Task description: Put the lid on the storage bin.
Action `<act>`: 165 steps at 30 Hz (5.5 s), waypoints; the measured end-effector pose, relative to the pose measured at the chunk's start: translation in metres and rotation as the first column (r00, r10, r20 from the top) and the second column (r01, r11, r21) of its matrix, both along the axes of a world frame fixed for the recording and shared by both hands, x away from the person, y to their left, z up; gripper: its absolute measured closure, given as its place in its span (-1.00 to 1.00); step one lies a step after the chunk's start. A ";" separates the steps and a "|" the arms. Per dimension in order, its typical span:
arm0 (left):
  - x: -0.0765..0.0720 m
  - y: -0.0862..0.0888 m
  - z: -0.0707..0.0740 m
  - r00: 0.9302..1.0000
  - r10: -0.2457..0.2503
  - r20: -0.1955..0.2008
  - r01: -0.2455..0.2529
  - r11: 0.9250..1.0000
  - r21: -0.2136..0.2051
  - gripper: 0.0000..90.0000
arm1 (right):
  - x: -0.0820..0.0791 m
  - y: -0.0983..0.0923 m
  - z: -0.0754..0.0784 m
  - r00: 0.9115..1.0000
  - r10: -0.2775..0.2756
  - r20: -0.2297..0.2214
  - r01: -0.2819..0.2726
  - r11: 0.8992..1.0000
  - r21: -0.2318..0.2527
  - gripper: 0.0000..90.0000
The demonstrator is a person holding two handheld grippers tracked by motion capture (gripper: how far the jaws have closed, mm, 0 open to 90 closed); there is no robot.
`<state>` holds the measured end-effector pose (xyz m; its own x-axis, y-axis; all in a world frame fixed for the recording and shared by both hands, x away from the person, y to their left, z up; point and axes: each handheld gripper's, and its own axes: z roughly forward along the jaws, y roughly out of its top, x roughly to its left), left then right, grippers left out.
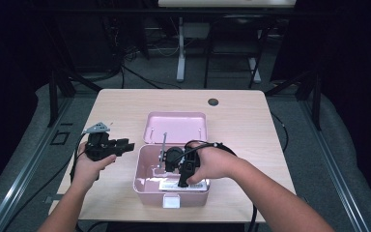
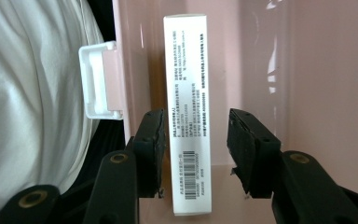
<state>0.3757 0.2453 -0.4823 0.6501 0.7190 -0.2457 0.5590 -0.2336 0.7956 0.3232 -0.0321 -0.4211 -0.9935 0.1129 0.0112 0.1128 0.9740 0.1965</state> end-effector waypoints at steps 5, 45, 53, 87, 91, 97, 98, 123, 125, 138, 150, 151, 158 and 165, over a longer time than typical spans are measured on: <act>0.000 0.000 0.000 1.000 -0.002 -0.001 0.002 1.000 0.006 0.31 | 0.001 -0.006 0.010 1.000 -0.026 0.007 0.025 0.999 0.036 0.21; -0.003 -0.003 0.006 1.000 -0.016 0.015 0.016 1.000 0.009 0.30 | 0.029 -0.077 0.003 0.894 -0.435 0.105 0.366 0.846 0.389 0.16; -0.009 -0.007 0.014 0.998 -0.043 0.038 0.043 0.999 0.001 0.30 | 0.037 -0.077 0.007 0.857 -0.504 0.106 0.414 0.797 0.440 0.19; -0.014 -0.019 0.016 0.996 -0.080 0.046 0.078 0.997 0.024 0.32 | 0.079 -0.086 0.003 0.698 -0.712 0.080 0.581 0.628 0.518 0.26; -0.014 -0.021 0.015 0.996 -0.083 0.045 0.082 0.996 0.026 0.33 | 0.085 -0.089 0.002 0.678 -0.731 0.075 0.599 0.608 0.521 0.26; -0.014 -0.024 0.012 0.995 -0.097 0.039 0.096 0.995 0.038 0.41 | 0.092 -0.092 -0.002 0.660 -0.748 0.066 0.619 0.591 0.517 0.26; -0.014 -0.025 0.011 0.995 -0.097 0.037 0.096 0.995 0.038 0.43 | 0.093 -0.092 -0.002 0.656 -0.752 0.060 0.624 0.585 0.518 0.26; -0.014 -0.031 0.005 0.992 -0.124 0.026 0.123 0.991 0.058 0.63 | 0.129 -0.096 -0.024 0.553 -0.832 0.046 0.712 0.501 0.492 0.26; -0.014 -0.031 0.005 0.992 -0.121 0.030 0.119 0.991 0.055 0.64 | 0.132 -0.097 -0.026 0.538 -0.842 0.039 0.722 0.485 0.493 0.26; -0.014 -0.031 0.004 0.993 -0.119 0.027 0.118 0.992 0.049 0.65 | 0.151 -0.098 -0.040 0.470 -0.882 0.019 0.773 0.422 0.473 0.29; -0.014 -0.031 0.004 0.992 -0.121 0.030 0.119 0.992 0.048 0.65 | 0.164 -0.099 -0.053 0.418 -0.908 -0.021 0.819 0.367 0.440 0.42; -0.013 -0.031 0.004 0.992 -0.121 0.030 0.119 0.992 0.049 0.65 | 0.165 -0.099 -0.054 0.411 -0.911 -0.029 0.825 0.358 0.437 0.44; -0.013 -0.031 0.004 0.992 -0.121 0.030 0.120 0.992 0.046 0.65 | 0.169 -0.094 -0.058 0.384 -0.922 -0.054 0.846 0.328 0.419 0.52; -0.013 -0.031 0.004 0.992 -0.120 0.030 0.119 0.992 0.045 0.65 | 0.171 -0.092 -0.060 0.379 -0.924 -0.055 0.855 0.327 0.402 0.58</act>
<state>0.3623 0.2144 -0.4786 0.7392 0.6452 -0.1933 0.4990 -0.3320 0.8005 0.4942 -0.1244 -0.4809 -0.2838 0.9525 0.1106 0.8063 0.1746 0.5652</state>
